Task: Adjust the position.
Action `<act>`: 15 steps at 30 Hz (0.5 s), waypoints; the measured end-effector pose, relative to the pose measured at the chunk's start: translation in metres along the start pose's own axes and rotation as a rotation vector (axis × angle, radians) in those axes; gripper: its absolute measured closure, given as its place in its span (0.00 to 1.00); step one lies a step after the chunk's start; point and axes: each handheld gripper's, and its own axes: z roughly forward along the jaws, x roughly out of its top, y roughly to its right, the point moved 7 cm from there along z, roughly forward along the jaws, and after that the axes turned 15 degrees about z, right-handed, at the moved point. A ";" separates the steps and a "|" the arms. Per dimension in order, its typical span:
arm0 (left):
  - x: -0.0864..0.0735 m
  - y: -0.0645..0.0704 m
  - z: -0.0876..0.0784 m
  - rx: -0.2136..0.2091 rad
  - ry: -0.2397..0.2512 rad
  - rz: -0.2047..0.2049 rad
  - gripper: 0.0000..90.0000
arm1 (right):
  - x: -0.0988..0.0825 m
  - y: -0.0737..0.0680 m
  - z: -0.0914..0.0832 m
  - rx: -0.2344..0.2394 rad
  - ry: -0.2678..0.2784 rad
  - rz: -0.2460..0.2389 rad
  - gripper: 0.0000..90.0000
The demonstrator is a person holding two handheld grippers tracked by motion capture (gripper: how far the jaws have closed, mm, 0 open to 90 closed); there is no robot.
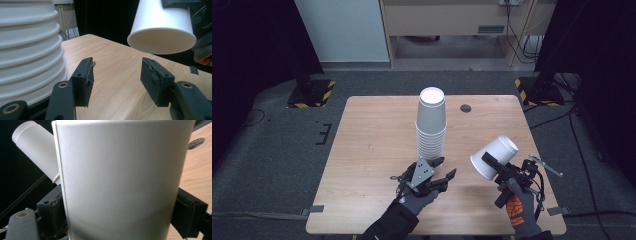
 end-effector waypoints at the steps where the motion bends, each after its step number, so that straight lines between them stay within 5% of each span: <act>1: 0.001 0.001 0.002 -0.002 0.000 0.002 0.48 | 0.000 0.000 0.000 0.002 -0.001 0.001 0.17; 15: 0.005 0.008 0.028 -0.025 0.021 -0.008 0.52 | -0.001 -0.003 0.004 0.011 -0.013 0.004 0.17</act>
